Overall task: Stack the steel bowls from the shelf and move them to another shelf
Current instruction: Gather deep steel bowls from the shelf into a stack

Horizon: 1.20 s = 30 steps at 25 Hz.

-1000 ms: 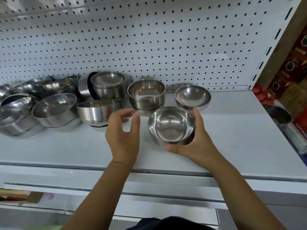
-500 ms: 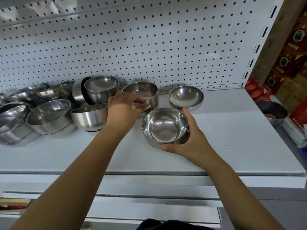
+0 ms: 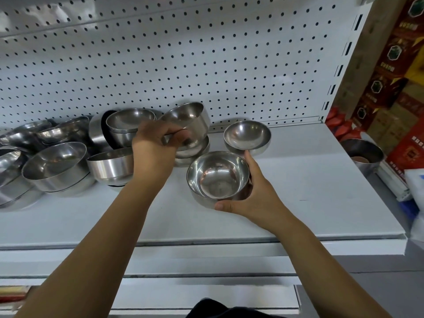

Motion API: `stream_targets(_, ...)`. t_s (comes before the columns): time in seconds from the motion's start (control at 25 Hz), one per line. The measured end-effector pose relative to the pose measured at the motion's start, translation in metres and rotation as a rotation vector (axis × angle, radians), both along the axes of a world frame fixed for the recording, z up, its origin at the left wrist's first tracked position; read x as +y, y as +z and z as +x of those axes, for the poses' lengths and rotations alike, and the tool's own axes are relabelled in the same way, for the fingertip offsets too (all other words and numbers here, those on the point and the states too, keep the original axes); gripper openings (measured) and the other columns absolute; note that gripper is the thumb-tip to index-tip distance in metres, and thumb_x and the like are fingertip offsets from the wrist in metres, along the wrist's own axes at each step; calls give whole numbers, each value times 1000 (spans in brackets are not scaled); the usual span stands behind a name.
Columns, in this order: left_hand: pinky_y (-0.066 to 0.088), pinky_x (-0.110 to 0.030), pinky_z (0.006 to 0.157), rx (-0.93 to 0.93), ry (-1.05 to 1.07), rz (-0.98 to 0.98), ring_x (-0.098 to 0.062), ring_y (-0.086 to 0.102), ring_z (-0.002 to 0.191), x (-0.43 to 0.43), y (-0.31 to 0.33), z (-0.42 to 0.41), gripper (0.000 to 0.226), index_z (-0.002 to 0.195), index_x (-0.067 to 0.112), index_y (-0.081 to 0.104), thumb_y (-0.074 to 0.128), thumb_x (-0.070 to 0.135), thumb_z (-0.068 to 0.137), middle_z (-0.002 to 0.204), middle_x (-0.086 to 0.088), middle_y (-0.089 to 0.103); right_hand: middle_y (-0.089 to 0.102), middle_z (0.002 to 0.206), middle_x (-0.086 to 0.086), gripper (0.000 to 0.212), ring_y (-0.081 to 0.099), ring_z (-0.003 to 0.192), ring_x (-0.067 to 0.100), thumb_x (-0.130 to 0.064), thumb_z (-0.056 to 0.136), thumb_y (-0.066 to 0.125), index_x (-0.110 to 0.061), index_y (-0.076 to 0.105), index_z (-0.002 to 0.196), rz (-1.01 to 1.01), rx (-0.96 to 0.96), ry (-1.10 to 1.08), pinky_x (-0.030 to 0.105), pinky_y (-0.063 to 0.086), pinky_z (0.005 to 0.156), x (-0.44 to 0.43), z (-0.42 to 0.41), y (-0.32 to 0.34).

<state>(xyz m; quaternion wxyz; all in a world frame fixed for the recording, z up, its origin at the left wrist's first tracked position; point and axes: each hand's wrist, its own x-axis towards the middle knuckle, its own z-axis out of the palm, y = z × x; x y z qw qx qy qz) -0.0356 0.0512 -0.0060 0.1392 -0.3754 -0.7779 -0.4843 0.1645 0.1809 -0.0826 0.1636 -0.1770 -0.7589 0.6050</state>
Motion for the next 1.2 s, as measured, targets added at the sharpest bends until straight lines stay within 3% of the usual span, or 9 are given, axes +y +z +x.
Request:
stream_targets(0.16, 47, -14, 74, -135, -79, 116, -5, 66, 81, -12, 23, 22, 26, 81, 42, 73, 81, 17, 85, 94, 1, 74, 44, 148, -35, 148, 44, 140, -5, -51, 49, 99, -48, 6, 164, -7, 3, -3, 36, 38, 123, 1, 0, 0)
stream_targets(0.28, 48, -13, 76, -129, -207, 96, -1, 67, 80, -25, 28, 39, 23, 84, 39, 74, 82, 17, 83, 86, 16, 76, 49, 145, -36, 146, 47, 136, -10, -48, 50, 100, -46, 10, 165, -7, 26, 2, 31, 40, 121, 2, -1, -2)
stream_targets(0.48, 49, -26, 85, 43, -354, -24, -20, 64, 91, -38, 8, 51, 5, 84, 24, 77, 81, 27, 82, 82, 12, 73, 47, 122, -60, 127, 46, 120, -30, -43, 54, 97, -52, 20, 155, 15, 63, 19, 0, 40, 98, 3, -1, -5)
stream_targets(0.64, 45, -19, 86, 96, -425, -103, -9, 59, 91, -44, -1, 56, 9, 87, 24, 76, 79, 32, 84, 85, 14, 71, 50, 133, -49, 128, 45, 127, -23, -48, 54, 97, -52, 22, 157, 21, 88, 17, 3, 41, 101, 1, -1, -5)
stream_targets(0.8, 44, -19, 87, 101, -441, -151, -10, 57, 93, -45, -6, 58, 6, 87, 25, 77, 76, 31, 85, 85, 17, 71, 55, 129, -45, 116, 50, 124, -21, -42, 56, 96, -52, 30, 151, 18, 97, 10, 3, 43, 97, -1, 1, -3)
stream_targets(1.0, 45, -21, 86, 84, -442, -208, -11, 56, 93, -47, -10, 61, 13, 87, 22, 80, 74, 34, 86, 84, 14, 72, 62, 132, -28, 116, 58, 124, -6, -39, 56, 98, -41, 36, 154, 13, 102, -4, 19, 52, 103, -2, 1, -5)
stream_targets(1.2, 45, -19, 90, 16, -437, -230, -14, 58, 100, -48, -6, 64, 15, 89, 33, 77, 71, 45, 81, 89, 16, 73, 61, 133, -28, 111, 57, 122, -10, -31, 61, 100, -41, 38, 152, 24, 102, -12, 15, 51, 99, -2, 1, -4)
